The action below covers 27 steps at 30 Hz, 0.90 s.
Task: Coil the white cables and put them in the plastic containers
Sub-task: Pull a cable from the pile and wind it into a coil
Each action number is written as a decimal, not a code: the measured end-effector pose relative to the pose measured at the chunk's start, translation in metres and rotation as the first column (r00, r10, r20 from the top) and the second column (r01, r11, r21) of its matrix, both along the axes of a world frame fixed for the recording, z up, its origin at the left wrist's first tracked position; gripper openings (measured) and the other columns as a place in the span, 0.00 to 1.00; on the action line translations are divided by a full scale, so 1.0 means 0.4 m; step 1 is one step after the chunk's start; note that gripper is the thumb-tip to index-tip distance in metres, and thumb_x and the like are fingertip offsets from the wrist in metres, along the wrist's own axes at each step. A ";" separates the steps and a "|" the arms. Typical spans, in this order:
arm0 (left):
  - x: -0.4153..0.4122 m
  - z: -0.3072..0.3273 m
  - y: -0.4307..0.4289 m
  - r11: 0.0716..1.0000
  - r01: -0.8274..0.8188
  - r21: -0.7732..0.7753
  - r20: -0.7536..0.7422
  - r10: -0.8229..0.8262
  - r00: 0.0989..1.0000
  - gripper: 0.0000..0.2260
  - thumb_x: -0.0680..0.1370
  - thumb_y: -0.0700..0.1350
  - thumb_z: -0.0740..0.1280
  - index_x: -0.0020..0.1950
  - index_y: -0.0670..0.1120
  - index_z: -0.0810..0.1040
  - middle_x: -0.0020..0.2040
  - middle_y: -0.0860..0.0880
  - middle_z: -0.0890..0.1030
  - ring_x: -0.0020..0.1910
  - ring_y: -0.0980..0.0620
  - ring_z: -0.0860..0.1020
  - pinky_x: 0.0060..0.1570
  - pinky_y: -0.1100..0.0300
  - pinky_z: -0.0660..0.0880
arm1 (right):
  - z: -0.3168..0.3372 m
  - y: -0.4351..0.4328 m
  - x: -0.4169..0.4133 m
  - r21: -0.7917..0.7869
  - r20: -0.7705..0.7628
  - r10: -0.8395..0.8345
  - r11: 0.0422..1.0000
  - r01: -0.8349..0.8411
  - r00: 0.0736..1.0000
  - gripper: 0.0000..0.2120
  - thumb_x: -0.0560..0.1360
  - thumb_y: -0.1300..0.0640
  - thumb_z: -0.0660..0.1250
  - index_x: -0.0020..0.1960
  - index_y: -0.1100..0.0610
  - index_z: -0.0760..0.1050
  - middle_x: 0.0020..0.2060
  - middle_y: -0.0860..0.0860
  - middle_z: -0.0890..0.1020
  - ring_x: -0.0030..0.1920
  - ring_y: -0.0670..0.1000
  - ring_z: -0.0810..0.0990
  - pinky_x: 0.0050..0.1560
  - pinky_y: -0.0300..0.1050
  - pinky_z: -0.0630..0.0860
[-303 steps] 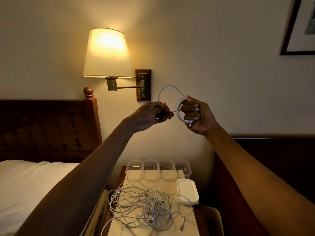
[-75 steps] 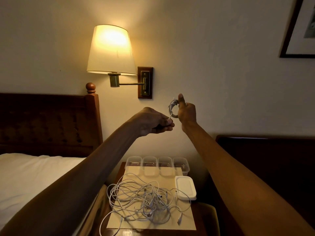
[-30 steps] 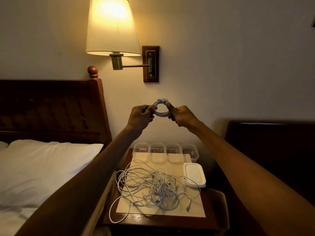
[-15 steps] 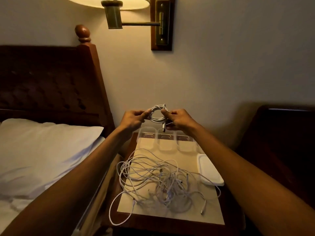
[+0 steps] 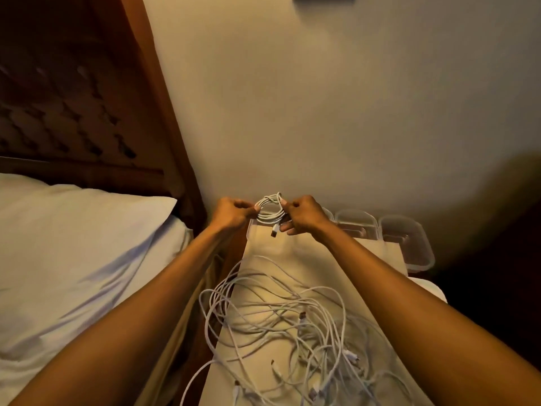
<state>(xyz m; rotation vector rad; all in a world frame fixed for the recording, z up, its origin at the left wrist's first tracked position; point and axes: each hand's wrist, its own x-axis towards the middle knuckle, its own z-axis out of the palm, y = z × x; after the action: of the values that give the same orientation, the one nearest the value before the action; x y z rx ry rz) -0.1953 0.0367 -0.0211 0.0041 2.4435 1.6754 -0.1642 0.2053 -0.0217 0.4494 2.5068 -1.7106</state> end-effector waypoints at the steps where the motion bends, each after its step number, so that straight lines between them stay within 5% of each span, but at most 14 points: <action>1: -0.012 -0.016 0.002 0.999 0.000 -0.040 -0.004 0.000 1.000 0.04 0.75 0.41 0.73 0.47 0.41 0.85 0.43 0.45 0.85 0.41 0.51 0.81 0.47 0.54 0.80 | -0.016 -0.003 -0.015 0.042 0.006 0.010 0.999 -0.010 1.000 0.15 0.82 0.51 0.60 0.45 0.60 0.78 0.43 0.60 0.85 0.38 0.55 0.84 0.43 0.50 0.82; 4: -0.037 -0.051 0.017 0.985 -0.006 -0.174 -0.044 -0.002 0.999 0.06 0.76 0.43 0.72 0.48 0.41 0.85 0.39 0.48 0.82 0.34 0.57 0.77 0.32 0.68 0.72 | -0.072 -0.005 -0.058 0.198 0.016 -0.012 0.980 0.008 1.000 0.15 0.80 0.50 0.63 0.46 0.61 0.80 0.41 0.58 0.85 0.39 0.56 0.84 0.47 0.53 0.83; 7: -0.052 -0.074 0.035 0.951 -0.008 -0.309 -0.063 -0.012 0.998 0.05 0.77 0.44 0.72 0.46 0.43 0.85 0.39 0.48 0.82 0.34 0.56 0.76 0.27 0.67 0.67 | -0.117 0.001 -0.089 0.343 0.021 -0.030 0.939 0.021 0.999 0.15 0.78 0.48 0.66 0.47 0.59 0.82 0.41 0.56 0.85 0.43 0.58 0.84 0.50 0.57 0.81; 16: -0.072 -0.117 0.049 0.709 -0.011 -0.705 -0.146 -0.131 0.981 0.06 0.75 0.45 0.69 0.51 0.47 0.81 0.49 0.47 0.83 0.46 0.44 0.80 0.40 0.53 0.76 | -0.130 0.002 -0.087 0.640 -0.010 0.004 0.769 0.003 1.000 0.13 0.76 0.47 0.69 0.48 0.57 0.81 0.45 0.55 0.84 0.44 0.58 0.81 0.48 0.53 0.80; 27: -0.064 -0.156 0.091 0.354 -0.105 -0.929 -0.261 -0.428 0.865 0.04 0.80 0.43 0.65 0.52 0.46 0.79 0.49 0.45 0.82 0.56 0.45 0.72 0.49 0.50 0.65 | -0.180 0.025 -0.079 0.579 0.037 0.007 0.815 -0.028 0.999 0.15 0.76 0.49 0.69 0.52 0.62 0.80 0.48 0.60 0.83 0.49 0.60 0.81 0.47 0.50 0.78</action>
<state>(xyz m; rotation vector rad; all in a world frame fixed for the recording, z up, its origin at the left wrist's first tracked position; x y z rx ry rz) -0.2211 0.0730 -0.0834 0.5577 3.2267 -0.0831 -0.1958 0.2152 -0.0936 0.4762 2.9608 -0.8726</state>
